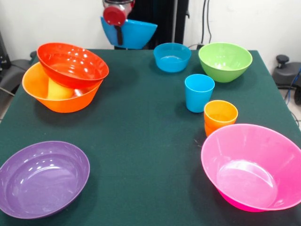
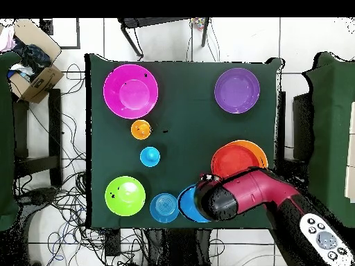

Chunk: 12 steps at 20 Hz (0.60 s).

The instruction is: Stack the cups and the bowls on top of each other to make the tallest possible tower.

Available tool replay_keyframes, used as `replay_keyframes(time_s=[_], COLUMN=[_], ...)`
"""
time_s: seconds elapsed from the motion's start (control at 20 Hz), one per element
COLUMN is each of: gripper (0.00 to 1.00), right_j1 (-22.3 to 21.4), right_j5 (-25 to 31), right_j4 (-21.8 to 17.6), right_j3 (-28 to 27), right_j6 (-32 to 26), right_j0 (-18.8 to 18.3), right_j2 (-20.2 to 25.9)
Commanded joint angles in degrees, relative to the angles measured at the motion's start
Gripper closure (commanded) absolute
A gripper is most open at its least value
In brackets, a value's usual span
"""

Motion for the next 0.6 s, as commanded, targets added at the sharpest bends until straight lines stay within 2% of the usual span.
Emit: replay_keyframes(time_s=[0.05,0.6], gripper=[1.00,1.00], right_j1=[-5.0,-3.1], right_j5=[10.1,9.4], right_j4=[4.8,2.7], right_j3=[1.3,-3.0], right_j6=[-11.5,-12.1], right_j0=[-1.8,-4.9], right_j2=[3.3,5.5])
